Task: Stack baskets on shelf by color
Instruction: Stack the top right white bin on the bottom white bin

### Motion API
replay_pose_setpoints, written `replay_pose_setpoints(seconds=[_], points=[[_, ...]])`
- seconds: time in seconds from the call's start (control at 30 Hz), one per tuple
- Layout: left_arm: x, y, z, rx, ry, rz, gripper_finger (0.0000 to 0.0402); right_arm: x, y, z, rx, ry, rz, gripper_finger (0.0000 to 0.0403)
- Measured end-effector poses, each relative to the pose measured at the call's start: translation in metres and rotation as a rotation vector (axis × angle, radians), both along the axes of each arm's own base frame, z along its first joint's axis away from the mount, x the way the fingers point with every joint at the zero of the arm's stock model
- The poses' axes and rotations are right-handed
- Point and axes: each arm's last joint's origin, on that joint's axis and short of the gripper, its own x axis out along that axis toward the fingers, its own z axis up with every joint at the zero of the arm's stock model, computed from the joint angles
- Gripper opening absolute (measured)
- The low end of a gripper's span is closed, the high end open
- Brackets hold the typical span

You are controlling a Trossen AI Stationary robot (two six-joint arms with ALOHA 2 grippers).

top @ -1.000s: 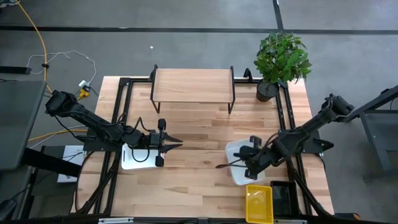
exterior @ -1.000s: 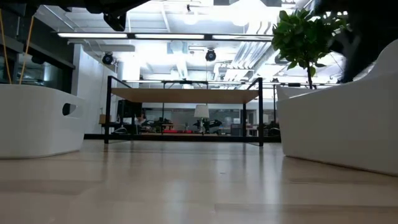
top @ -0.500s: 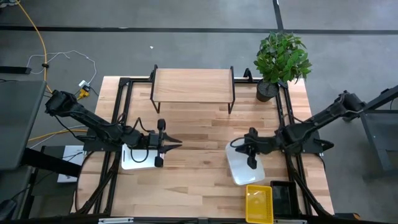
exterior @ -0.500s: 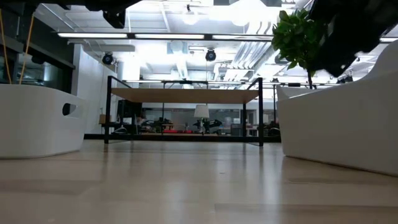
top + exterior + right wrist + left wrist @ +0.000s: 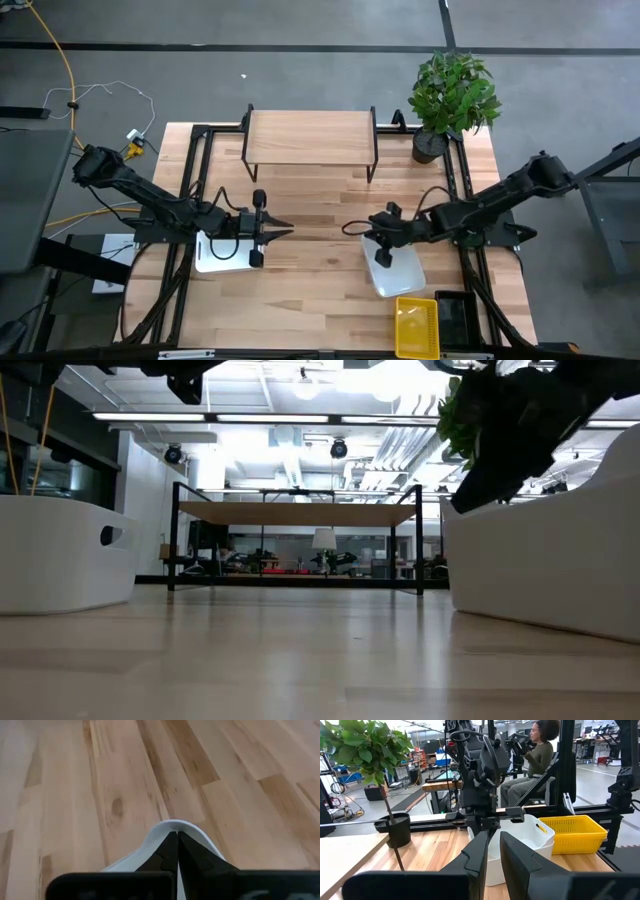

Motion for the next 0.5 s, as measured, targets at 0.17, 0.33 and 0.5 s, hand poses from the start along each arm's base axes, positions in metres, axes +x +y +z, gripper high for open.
replay_pose_setpoints(seconds=[0.17, 0.33, 0.5], points=[[0.000, 0.000, 0.000, 0.000, 0.002, -0.004, 0.0042, 0.006, -0.007, 0.001, -0.047, -0.015, -0.079, 0.0000], [0.000, 0.000, 0.000, 0.000, 0.001, -0.007, 0.0042, 0.007, -0.016, 0.002, -0.081, -0.022, -0.153, 0.0000], [0.000, 0.000, 0.000, 0.001, 0.003, -0.007, 0.0042, 0.006, -0.018, 0.006, -0.082, -0.028, -0.120, 0.0000]])
